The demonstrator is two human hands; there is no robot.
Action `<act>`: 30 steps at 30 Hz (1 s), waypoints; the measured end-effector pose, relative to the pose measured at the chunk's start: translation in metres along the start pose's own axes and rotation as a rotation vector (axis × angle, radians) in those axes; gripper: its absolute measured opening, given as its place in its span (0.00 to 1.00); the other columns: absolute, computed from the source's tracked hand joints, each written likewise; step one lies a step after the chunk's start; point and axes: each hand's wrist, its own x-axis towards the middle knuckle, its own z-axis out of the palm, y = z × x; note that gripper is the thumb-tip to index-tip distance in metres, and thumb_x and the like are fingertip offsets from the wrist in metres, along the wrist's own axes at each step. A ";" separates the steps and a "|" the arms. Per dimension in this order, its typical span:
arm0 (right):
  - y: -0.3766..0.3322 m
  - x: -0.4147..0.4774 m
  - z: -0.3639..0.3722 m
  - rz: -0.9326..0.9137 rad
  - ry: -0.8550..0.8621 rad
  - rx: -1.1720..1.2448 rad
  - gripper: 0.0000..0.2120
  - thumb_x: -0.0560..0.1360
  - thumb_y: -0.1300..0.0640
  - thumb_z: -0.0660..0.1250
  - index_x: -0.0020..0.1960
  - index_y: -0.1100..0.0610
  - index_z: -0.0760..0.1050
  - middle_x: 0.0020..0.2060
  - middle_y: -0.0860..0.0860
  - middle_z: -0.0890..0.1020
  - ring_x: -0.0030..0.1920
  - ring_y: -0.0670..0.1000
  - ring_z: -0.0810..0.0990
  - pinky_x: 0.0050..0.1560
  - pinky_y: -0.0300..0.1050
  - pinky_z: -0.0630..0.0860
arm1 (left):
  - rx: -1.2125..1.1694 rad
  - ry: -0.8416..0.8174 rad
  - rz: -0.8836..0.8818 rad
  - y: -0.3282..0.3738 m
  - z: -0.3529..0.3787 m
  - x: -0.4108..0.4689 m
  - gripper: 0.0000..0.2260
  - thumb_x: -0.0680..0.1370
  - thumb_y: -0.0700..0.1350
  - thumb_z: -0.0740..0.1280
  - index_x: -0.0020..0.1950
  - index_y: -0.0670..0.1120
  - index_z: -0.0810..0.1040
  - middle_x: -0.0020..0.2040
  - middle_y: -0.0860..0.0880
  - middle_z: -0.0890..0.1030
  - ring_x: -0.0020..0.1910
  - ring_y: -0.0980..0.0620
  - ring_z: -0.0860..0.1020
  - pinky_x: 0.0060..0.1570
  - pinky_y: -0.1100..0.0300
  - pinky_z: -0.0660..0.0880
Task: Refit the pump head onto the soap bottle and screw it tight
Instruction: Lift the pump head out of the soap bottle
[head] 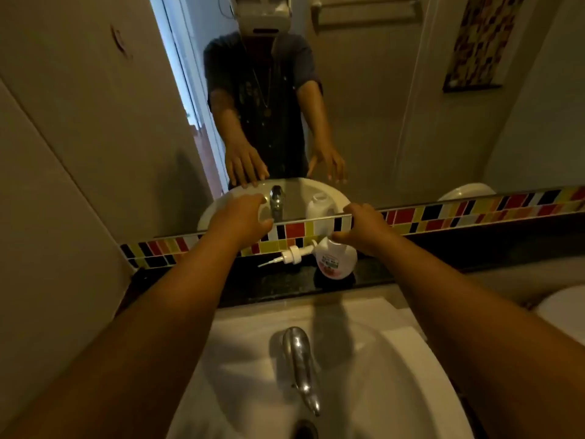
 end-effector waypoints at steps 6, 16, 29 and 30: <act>0.024 0.014 0.043 0.116 -0.067 0.060 0.41 0.64 0.50 0.77 0.72 0.52 0.63 0.69 0.56 0.70 0.67 0.60 0.71 0.61 0.57 0.75 | 0.060 -0.136 0.002 -0.011 0.059 0.018 0.23 0.74 0.53 0.70 0.67 0.49 0.72 0.62 0.45 0.78 0.58 0.45 0.77 0.55 0.48 0.76; 0.052 0.018 0.074 0.023 -0.005 0.231 0.32 0.67 0.54 0.75 0.67 0.50 0.66 0.64 0.52 0.75 0.65 0.55 0.74 0.62 0.56 0.74 | 0.176 -0.234 0.031 -0.026 0.122 0.043 0.25 0.71 0.55 0.73 0.65 0.50 0.73 0.59 0.47 0.79 0.54 0.46 0.77 0.50 0.51 0.75; 0.041 0.017 0.044 0.067 -0.064 0.332 0.43 0.66 0.50 0.75 0.75 0.48 0.56 0.74 0.53 0.65 0.72 0.58 0.66 0.66 0.59 0.70 | 0.004 -0.160 0.061 -0.035 0.096 0.039 0.22 0.72 0.53 0.73 0.63 0.52 0.73 0.60 0.48 0.78 0.55 0.47 0.77 0.52 0.51 0.76; 0.036 0.017 0.036 0.071 -0.053 0.351 0.42 0.68 0.49 0.74 0.76 0.48 0.55 0.75 0.53 0.64 0.72 0.59 0.65 0.65 0.58 0.69 | -0.025 -0.158 0.073 -0.035 0.089 0.039 0.22 0.72 0.52 0.73 0.64 0.52 0.72 0.62 0.47 0.77 0.56 0.47 0.76 0.54 0.50 0.76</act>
